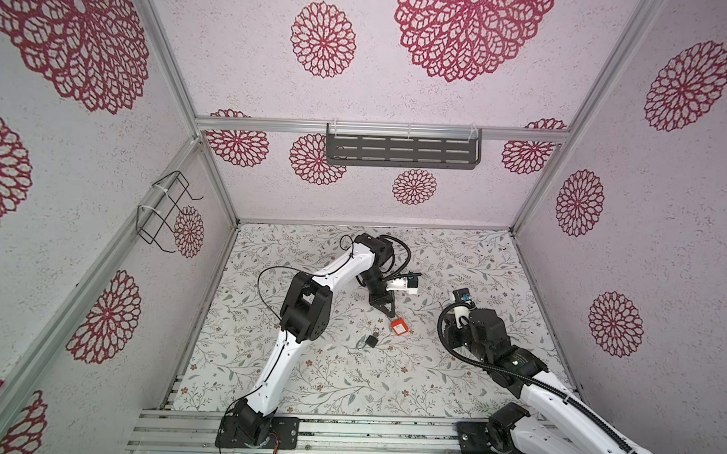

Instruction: Lock with the key

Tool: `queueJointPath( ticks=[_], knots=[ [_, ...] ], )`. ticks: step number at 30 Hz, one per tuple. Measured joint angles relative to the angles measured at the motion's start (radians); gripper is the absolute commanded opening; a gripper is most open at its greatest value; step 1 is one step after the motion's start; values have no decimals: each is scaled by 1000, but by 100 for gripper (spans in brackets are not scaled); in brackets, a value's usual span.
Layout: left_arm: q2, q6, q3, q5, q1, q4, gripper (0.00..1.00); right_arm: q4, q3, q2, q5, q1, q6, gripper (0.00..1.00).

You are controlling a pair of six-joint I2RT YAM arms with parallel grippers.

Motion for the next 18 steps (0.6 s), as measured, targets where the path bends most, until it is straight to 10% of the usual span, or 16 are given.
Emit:
queueJointPath(
  ticks=[18],
  knots=[
    [37, -81, 33, -117, -61, 101, 16, 5, -31, -4, -10, 0, 29, 0]
  ],
)
